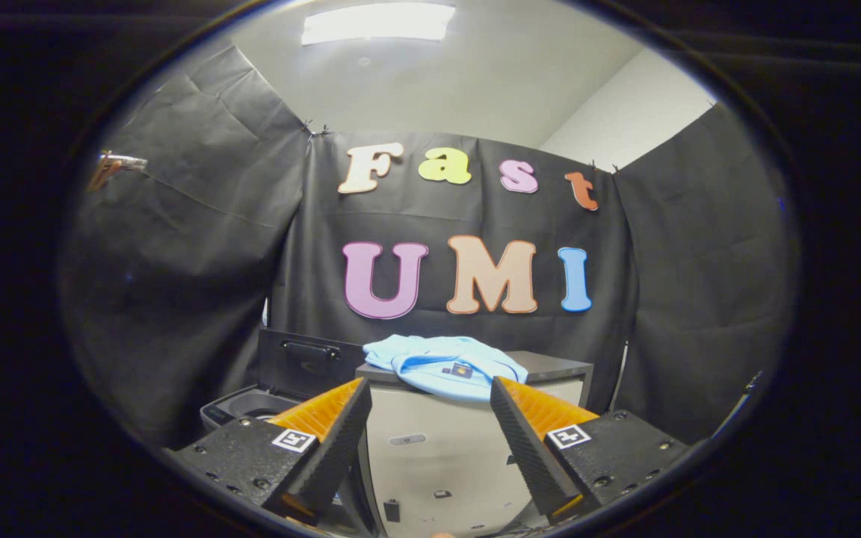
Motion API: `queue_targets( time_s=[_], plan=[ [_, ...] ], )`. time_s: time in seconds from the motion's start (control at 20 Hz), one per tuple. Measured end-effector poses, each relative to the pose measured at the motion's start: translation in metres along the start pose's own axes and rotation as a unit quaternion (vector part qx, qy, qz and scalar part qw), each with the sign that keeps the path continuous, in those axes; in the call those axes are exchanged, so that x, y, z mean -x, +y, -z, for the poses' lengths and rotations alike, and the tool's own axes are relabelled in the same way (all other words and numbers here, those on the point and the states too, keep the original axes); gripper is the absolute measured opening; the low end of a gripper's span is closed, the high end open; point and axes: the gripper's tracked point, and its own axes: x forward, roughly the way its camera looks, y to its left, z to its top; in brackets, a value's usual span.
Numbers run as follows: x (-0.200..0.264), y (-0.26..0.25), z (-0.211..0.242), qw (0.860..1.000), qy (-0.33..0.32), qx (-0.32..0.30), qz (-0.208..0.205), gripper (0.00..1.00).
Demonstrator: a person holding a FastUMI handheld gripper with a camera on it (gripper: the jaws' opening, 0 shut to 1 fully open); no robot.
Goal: Put the clothes into the washing machine and then close the washing machine lid.
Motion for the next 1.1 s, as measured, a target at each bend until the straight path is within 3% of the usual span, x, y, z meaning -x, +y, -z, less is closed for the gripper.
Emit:
queue_targets(
  time_s=[1.1],
  plan=[
    [-0.004, 0.009, 0.008, 1.000, 0.005, 0.005, -0.010, 0.97]
  ],
)
